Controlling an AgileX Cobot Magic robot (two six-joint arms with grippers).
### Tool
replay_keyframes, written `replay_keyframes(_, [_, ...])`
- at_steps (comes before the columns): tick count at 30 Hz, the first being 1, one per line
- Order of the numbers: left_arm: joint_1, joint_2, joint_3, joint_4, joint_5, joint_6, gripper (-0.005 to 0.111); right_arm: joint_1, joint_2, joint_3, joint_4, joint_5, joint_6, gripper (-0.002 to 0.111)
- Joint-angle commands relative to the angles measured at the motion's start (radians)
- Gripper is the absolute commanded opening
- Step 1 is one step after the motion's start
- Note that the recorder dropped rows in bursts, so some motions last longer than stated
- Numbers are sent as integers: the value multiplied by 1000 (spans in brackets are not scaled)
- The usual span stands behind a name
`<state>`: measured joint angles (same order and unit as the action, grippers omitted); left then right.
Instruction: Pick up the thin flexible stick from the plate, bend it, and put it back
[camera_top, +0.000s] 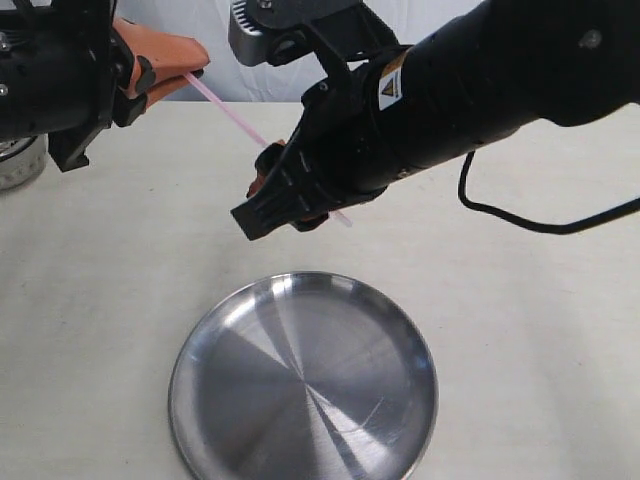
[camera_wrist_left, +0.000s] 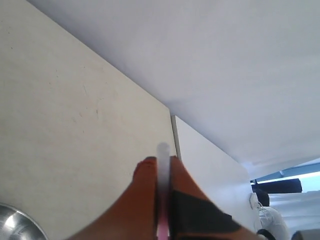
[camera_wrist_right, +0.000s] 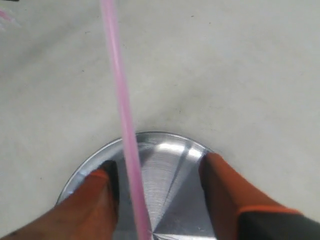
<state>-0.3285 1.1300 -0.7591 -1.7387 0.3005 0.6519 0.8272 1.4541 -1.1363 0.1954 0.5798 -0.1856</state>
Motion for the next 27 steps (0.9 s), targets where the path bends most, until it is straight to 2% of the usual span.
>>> replay_keyframes(1, [-2,7,-10,-6,16,3,0,-1,7,5,-10,-11,31,28])
replay_keyframes(4, [-2,18,-10,-6,10,3,0,-1,3,5,-14,-11,60,2])
replay_keyframes(5, [-2,24,-10,-6,13,3,0,-1,3,5,-14,-11,72,0])
replay_keyframes(12, [-4,78,-10,-6,42,1,0,-1,3,5,-28,-11,142,0])
replay_keyframes(18, [-4,86,-10,-6,40,5,0,-1,3,5,-164,-32,319,0])
replay_keyframes(21, [-4,87,-10,-6,40,13,0,-1,3,5,-175,-70,343,0])
replay_keyframes(27, [-74,92,-10,-6,-11,17,0,-1,3,5,-182,-121,395,0])
